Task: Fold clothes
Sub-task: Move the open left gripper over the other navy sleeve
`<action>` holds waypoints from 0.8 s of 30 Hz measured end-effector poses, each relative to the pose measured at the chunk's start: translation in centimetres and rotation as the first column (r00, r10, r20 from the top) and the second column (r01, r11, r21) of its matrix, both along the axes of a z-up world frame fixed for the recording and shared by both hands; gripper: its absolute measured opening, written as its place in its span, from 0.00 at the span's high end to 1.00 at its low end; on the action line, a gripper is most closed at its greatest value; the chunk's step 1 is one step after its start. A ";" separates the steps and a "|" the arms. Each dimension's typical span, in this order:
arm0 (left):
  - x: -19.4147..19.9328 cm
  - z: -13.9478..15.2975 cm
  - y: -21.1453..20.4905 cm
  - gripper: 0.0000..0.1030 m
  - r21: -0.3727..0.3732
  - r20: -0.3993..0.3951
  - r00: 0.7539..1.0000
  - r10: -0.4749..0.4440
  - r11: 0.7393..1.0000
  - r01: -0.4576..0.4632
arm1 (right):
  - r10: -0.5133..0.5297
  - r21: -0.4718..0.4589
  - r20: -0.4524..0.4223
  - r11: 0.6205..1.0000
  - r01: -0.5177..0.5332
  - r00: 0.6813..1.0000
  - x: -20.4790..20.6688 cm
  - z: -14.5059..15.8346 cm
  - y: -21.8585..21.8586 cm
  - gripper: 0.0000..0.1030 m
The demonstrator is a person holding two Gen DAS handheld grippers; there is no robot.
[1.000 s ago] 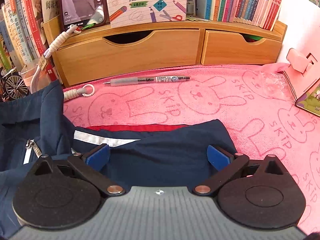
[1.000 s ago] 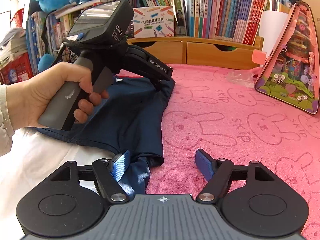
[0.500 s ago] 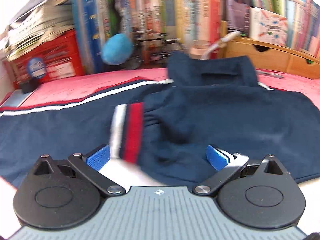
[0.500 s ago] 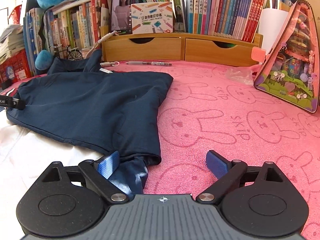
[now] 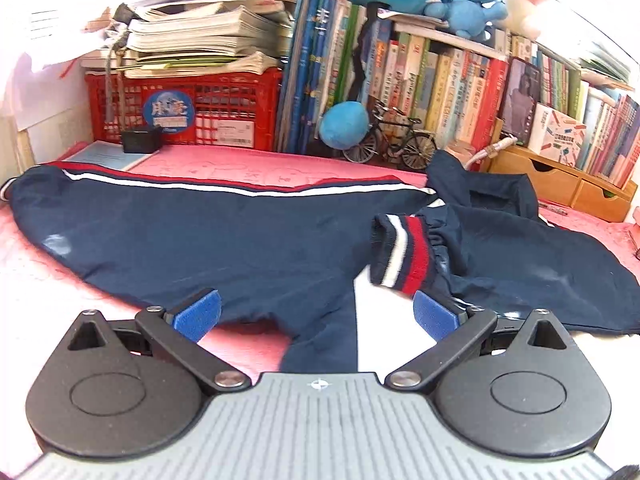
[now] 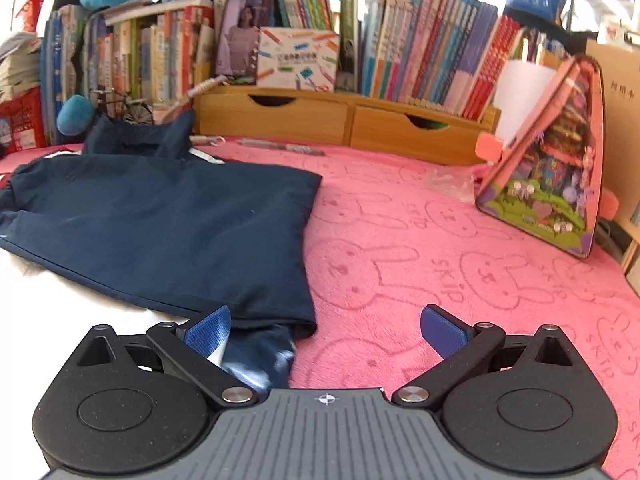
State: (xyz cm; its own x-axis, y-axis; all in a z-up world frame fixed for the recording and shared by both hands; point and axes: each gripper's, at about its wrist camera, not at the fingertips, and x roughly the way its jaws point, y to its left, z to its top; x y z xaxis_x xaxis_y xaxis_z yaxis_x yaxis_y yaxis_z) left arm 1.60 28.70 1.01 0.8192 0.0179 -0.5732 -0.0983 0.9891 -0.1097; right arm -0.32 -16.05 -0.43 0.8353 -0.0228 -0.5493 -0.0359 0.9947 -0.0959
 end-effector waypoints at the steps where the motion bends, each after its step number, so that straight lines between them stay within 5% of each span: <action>1: -0.1 -0.2 1.1 0.00 -0.012 -0.005 1.000 0.024 1.000 -0.024 | 0.056 0.016 0.026 0.998 -0.056 0.998 -0.4 1.3 1.6 0.00; 7: 1.0 -2.4 6.1 0.00 -0.198 -0.099 0.989 0.106 0.972 -0.124 | 0.426 0.118 -0.007 0.899 -0.422 0.905 1.2 4.1 15.5 0.00; 10: 1.7 -2.1 4.8 0.00 -0.062 -0.096 0.994 0.050 0.996 -0.056 | 0.532 0.053 -0.053 0.847 -0.529 0.845 1.5 3.1 23.6 0.00; 13: 2.7 -1.7 2.7 0.00 0.121 -0.087 0.996 -0.012 0.992 0.022 | 0.594 -0.023 -0.051 0.803 -0.596 0.803 1.3 2.1 28.6 0.00; 16: 5.0 -1.6 2.2 0.00 0.195 -0.129 0.990 -0.054 0.978 0.079 | 0.591 -0.046 -0.047 0.804 -0.592 0.806 1.7 1.3 30.7 0.00; 20: 8.6 -2.5 3.4 0.00 0.108 -0.308 0.933 -0.184 0.968 0.226 | 0.544 0.035 -0.060 0.839 -0.543 0.837 3.1 0.1 30.3 0.00; 24: 9.6 -2.8 4.1 0.00 0.086 -0.354 0.907 -0.230 0.957 0.276 | 0.498 0.089 -0.052 0.866 -0.493 0.866 4.9 -0.4 30.3 0.00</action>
State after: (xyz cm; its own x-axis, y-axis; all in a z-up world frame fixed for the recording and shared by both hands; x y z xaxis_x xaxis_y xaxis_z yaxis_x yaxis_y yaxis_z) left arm 11.24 32.77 -1.82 0.5649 -0.0705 -0.8222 0.1488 0.9887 0.0175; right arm 4.54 14.26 -0.82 0.6854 0.4246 -0.5916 -0.5299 0.8481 -0.0052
